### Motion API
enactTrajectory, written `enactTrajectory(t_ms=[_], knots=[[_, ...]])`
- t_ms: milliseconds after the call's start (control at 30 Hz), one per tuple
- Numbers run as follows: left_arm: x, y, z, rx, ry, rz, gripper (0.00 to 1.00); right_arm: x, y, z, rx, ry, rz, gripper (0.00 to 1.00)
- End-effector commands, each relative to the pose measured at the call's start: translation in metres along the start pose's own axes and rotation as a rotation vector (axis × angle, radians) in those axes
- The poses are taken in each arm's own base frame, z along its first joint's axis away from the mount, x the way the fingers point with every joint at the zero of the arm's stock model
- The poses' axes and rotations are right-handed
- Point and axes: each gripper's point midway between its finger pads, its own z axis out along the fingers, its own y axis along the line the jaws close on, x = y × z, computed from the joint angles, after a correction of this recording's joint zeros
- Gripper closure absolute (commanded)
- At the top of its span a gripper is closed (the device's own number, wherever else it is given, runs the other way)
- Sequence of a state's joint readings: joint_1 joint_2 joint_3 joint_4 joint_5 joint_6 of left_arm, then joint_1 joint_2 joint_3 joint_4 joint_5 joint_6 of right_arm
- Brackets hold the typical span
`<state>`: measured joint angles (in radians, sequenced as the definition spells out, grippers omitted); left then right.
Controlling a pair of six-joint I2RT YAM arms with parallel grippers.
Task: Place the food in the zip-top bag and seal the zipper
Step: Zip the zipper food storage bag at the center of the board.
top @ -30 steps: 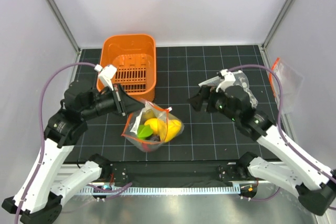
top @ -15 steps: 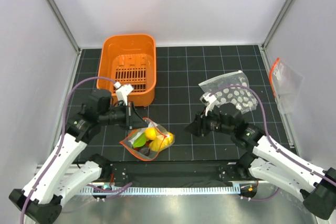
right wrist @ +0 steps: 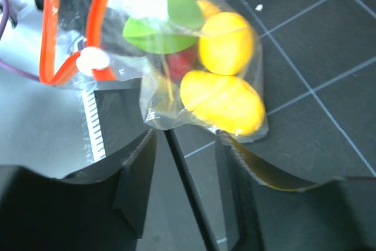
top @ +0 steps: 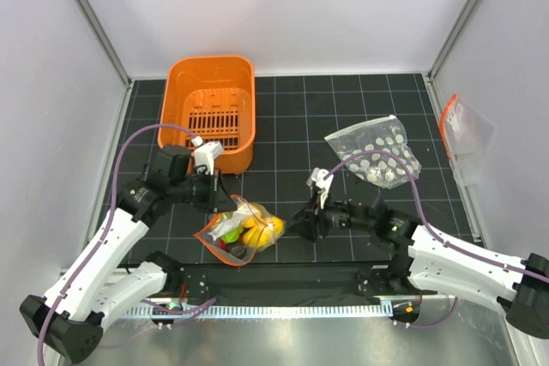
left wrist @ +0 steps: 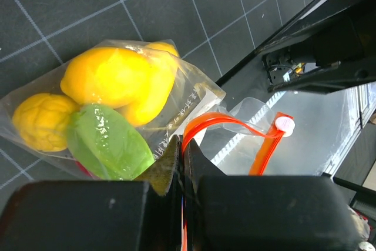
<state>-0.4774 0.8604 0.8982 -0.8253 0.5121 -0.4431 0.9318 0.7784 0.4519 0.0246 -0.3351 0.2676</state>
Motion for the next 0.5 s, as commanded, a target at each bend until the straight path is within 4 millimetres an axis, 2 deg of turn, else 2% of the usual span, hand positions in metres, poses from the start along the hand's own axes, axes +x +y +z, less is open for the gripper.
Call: enactTrajectory(t_ms=[0,200,467], knots=[[-0.012,-0.002,-0.001,0.005,-0.049,0.040,1.00,-0.025,0.019,0.008,-0.090,-0.083,-0.104,0.47],[-0.013,0.000,0.006,0.017,-0.051,0.030,1.00,-0.022,0.034,0.019,-0.145,-0.080,-0.196,0.38],[-0.013,0.003,0.010,0.013,-0.051,0.026,1.00,-0.037,0.025,0.036,-0.088,-0.086,-0.276,0.38]])
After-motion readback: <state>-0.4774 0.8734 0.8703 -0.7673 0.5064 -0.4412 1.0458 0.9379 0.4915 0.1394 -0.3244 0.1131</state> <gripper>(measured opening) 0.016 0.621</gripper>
